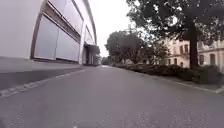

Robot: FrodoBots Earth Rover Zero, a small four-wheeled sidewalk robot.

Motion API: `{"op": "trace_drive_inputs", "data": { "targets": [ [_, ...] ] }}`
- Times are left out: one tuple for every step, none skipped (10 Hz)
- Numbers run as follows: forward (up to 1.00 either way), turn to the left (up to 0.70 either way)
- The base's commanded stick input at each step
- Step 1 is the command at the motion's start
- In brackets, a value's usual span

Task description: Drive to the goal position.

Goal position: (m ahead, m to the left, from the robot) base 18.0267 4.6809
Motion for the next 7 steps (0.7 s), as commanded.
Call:
{"op": "trace_drive_inputs", "data": {
  "targets": [
    [0.85, 0.01],
    [0.85, 0.01],
    [0.85, 0.01],
    [0.85, 0.01],
    [0.85, 0.01],
    [0.85, 0.01],
    [0.85, 0.01]
  ]
}}
